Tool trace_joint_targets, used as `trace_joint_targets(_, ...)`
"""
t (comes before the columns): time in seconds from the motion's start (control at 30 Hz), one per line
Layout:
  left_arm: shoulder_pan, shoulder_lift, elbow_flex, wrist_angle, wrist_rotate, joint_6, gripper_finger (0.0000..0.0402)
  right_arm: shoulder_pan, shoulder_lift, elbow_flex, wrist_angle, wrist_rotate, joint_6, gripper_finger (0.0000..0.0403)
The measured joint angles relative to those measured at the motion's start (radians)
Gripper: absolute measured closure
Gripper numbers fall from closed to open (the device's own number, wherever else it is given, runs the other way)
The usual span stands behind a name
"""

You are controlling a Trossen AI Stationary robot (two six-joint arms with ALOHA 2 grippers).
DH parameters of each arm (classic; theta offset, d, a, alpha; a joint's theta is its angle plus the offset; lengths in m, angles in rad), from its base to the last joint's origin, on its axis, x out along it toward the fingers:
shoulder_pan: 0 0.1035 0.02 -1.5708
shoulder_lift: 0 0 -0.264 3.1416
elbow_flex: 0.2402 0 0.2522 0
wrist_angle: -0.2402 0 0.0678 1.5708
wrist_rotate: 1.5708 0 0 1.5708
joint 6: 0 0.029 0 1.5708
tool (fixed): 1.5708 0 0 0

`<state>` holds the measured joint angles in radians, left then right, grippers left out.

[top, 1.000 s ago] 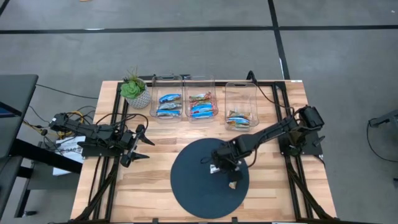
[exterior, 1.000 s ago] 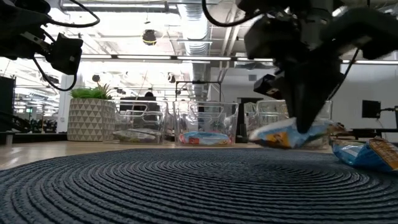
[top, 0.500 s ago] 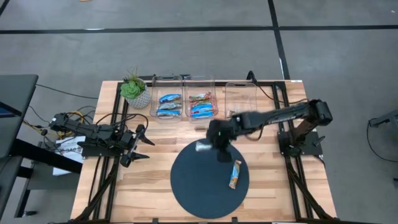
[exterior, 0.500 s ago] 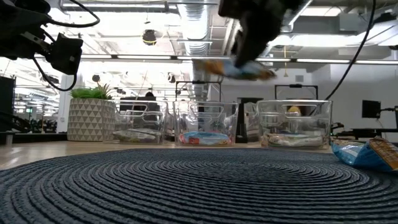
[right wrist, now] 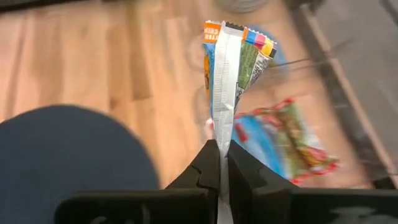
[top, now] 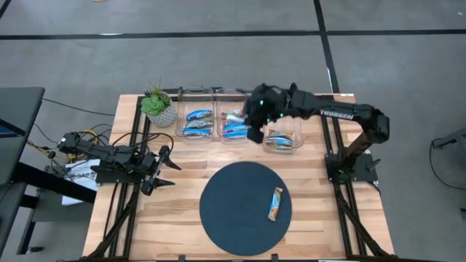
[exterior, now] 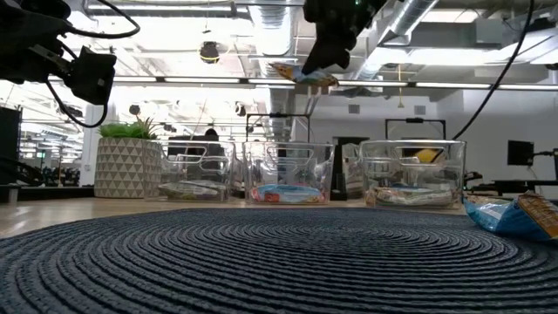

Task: Pick and place Granola Bars by type
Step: Put the yellow granola bar into the right transparent bin

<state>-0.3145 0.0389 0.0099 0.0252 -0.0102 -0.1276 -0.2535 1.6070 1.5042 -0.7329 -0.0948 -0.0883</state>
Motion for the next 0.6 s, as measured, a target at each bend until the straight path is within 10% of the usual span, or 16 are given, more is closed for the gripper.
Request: trace_joint_targets(0.6,0.000,0.000,0.000,0.000,0.000,0.000,0.0127,-0.303,0.001,0.035,-0.204,0.049,-0.093,0.0402)
